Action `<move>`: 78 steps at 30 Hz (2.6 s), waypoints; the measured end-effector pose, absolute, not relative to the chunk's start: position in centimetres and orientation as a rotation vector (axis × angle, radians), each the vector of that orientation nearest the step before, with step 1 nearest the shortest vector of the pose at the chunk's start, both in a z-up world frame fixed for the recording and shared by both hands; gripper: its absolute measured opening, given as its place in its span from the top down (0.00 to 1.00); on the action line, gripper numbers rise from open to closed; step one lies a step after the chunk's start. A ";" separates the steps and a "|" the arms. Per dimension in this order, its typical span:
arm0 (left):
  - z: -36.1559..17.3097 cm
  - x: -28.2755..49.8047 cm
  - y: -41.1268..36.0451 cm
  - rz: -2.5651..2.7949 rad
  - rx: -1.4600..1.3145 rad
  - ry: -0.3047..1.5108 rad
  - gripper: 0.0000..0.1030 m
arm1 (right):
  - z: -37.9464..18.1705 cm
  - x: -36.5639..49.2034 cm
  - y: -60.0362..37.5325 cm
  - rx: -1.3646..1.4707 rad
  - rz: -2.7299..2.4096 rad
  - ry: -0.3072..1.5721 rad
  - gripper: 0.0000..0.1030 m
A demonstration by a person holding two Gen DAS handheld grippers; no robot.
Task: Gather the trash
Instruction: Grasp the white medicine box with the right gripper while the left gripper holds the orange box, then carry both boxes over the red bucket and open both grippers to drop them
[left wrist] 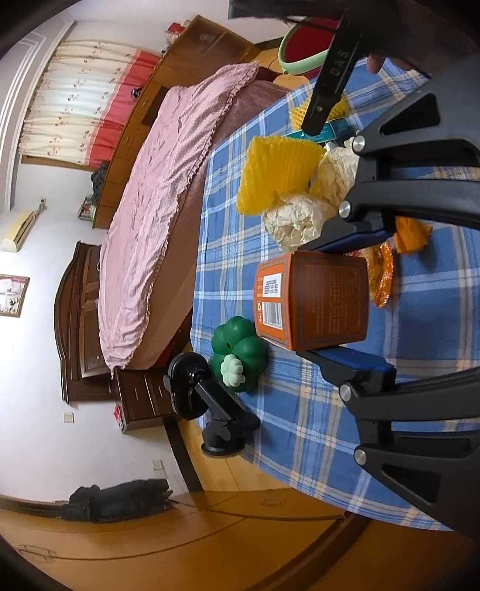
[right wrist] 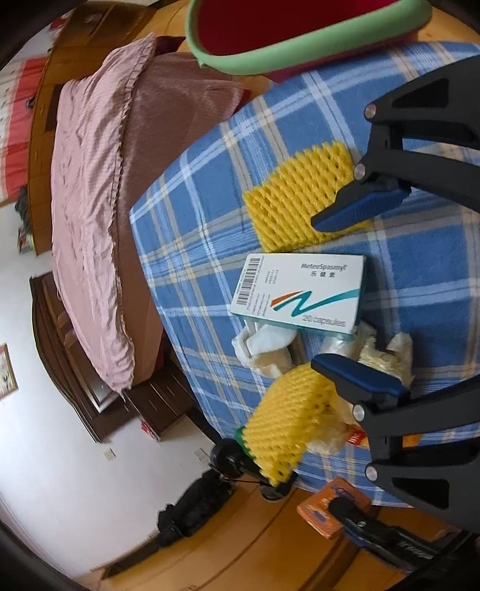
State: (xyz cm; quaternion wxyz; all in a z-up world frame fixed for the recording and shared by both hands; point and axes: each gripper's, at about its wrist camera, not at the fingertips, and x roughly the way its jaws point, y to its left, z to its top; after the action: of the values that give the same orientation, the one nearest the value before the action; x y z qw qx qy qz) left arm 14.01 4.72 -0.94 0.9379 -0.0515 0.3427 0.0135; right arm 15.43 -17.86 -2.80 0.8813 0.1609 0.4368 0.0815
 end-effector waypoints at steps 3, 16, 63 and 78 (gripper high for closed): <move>-1.1 14.3 5.2 -0.002 -0.103 0.682 0.55 | -3.3 16.2 -17.6 0.346 0.131 0.924 0.37; -2.0 15.3 5.8 -0.113 -0.115 0.676 0.55 | -4.8 16.6 -16.5 0.333 0.057 0.943 0.48; 4.4 9.0 -3.1 -0.328 -0.191 0.664 0.55 | 5.3 2.5 -26.1 0.302 0.040 0.678 0.49; 5.1 10.4 -11.1 -0.442 -0.106 0.675 0.55 | 4.3 1.2 -33.2 0.353 -0.066 0.667 0.49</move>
State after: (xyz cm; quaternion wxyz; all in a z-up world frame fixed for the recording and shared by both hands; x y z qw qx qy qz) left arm 10.38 -11.13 5.08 0.9183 -0.0517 0.3281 -0.2152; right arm 1.16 -33.24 4.27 0.9292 0.1721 0.3254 -0.0321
